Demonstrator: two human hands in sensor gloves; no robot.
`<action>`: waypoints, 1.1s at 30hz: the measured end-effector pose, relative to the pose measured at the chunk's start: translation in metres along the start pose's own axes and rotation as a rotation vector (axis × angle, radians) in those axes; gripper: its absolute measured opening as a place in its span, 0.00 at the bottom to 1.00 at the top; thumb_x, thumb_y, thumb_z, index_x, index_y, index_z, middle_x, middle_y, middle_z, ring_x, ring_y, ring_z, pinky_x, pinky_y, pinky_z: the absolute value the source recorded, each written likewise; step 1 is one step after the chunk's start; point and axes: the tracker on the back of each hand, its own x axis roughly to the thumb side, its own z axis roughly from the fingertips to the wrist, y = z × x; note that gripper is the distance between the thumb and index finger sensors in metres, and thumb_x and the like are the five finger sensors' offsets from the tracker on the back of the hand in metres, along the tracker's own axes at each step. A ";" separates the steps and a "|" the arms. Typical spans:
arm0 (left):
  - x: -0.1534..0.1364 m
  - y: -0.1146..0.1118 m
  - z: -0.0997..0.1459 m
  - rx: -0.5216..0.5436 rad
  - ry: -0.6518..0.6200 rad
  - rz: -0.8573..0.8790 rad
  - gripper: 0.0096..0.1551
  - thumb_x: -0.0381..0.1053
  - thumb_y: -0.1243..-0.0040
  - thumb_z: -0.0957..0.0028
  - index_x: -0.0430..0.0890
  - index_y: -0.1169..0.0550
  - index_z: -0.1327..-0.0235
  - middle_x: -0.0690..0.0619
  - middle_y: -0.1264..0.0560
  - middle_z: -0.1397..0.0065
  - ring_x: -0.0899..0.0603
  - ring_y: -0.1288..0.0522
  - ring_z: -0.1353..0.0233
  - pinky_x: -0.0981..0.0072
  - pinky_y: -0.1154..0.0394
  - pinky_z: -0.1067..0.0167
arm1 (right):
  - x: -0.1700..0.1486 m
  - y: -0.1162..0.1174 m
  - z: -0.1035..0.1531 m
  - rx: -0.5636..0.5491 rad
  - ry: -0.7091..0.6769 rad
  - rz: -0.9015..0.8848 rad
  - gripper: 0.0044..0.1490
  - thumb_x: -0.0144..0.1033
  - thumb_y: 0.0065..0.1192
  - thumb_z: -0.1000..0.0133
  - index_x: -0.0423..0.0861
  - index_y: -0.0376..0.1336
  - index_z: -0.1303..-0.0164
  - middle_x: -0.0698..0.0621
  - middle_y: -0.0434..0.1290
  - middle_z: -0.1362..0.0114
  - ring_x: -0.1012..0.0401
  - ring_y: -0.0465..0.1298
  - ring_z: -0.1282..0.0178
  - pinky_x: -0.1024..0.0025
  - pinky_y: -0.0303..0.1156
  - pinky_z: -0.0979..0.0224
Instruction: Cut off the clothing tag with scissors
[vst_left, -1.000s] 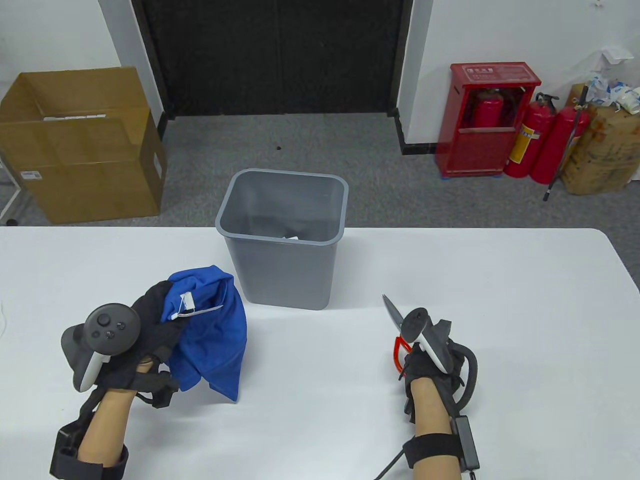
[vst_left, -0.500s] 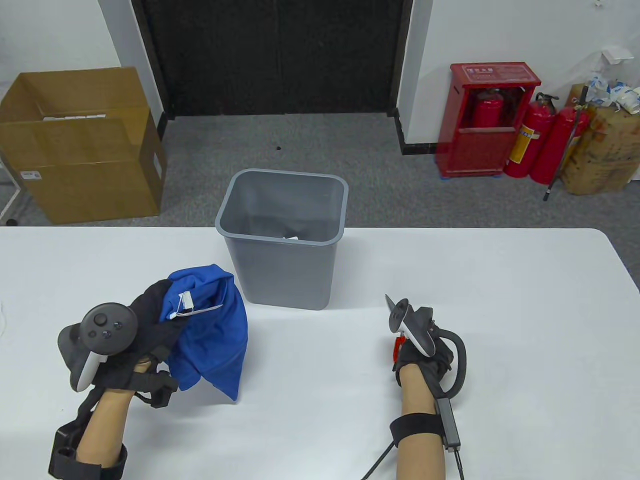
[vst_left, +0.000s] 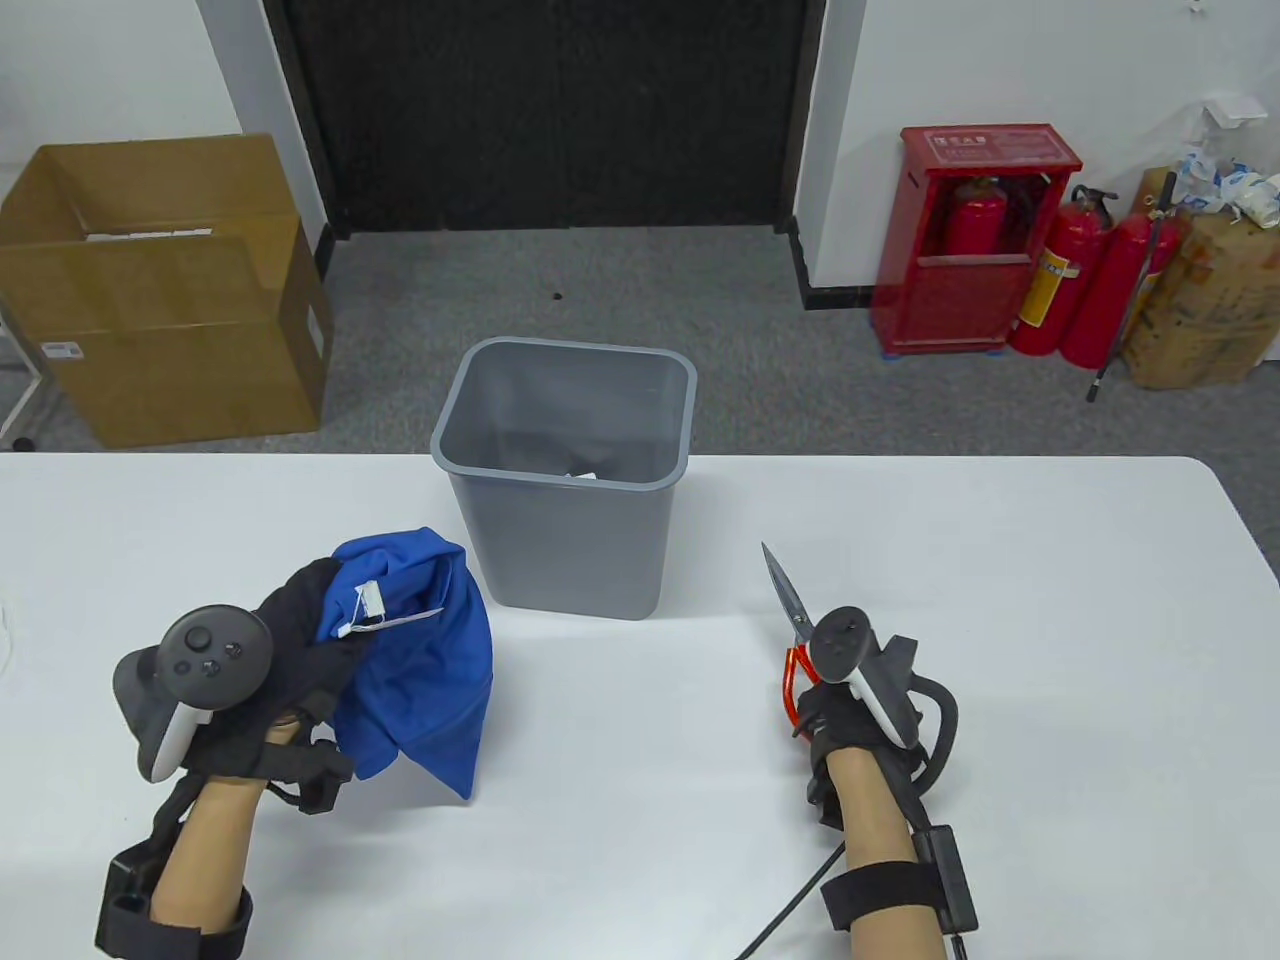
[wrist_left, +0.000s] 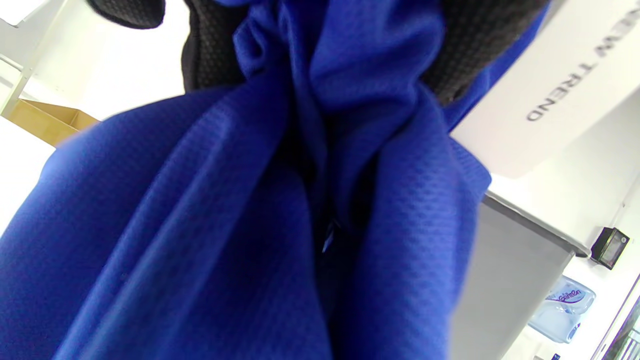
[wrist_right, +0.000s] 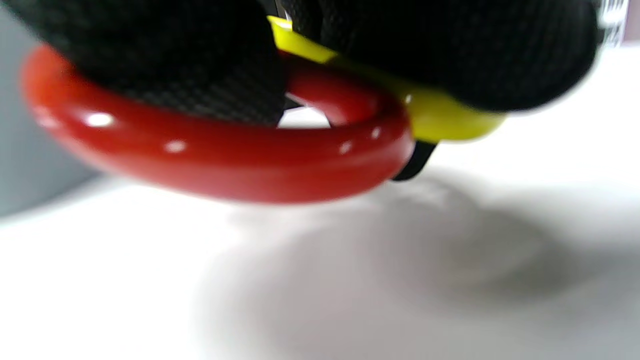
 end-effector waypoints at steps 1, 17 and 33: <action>0.000 -0.001 0.000 -0.001 0.000 -0.001 0.39 0.62 0.29 0.41 0.52 0.32 0.21 0.46 0.23 0.30 0.42 0.17 0.39 0.27 0.38 0.26 | 0.004 -0.007 0.003 -0.016 -0.082 -0.139 0.47 0.41 0.78 0.61 0.33 0.56 0.40 0.40 0.76 0.42 0.51 0.86 0.55 0.55 0.78 0.64; -0.004 -0.004 -0.002 0.024 -0.012 -0.026 0.39 0.62 0.29 0.41 0.52 0.32 0.21 0.47 0.23 0.29 0.42 0.17 0.39 0.27 0.38 0.26 | 0.170 -0.032 0.113 0.411 -0.850 -0.670 0.62 0.60 0.74 0.62 0.30 0.52 0.34 0.40 0.72 0.43 0.51 0.82 0.59 0.57 0.72 0.67; 0.003 0.003 0.002 0.054 -0.036 -0.059 0.39 0.62 0.29 0.41 0.53 0.32 0.21 0.47 0.23 0.29 0.42 0.17 0.38 0.27 0.39 0.26 | 0.201 -0.003 0.151 0.805 -0.881 -0.647 0.61 0.65 0.62 0.52 0.28 0.47 0.32 0.39 0.70 0.41 0.50 0.80 0.58 0.60 0.72 0.66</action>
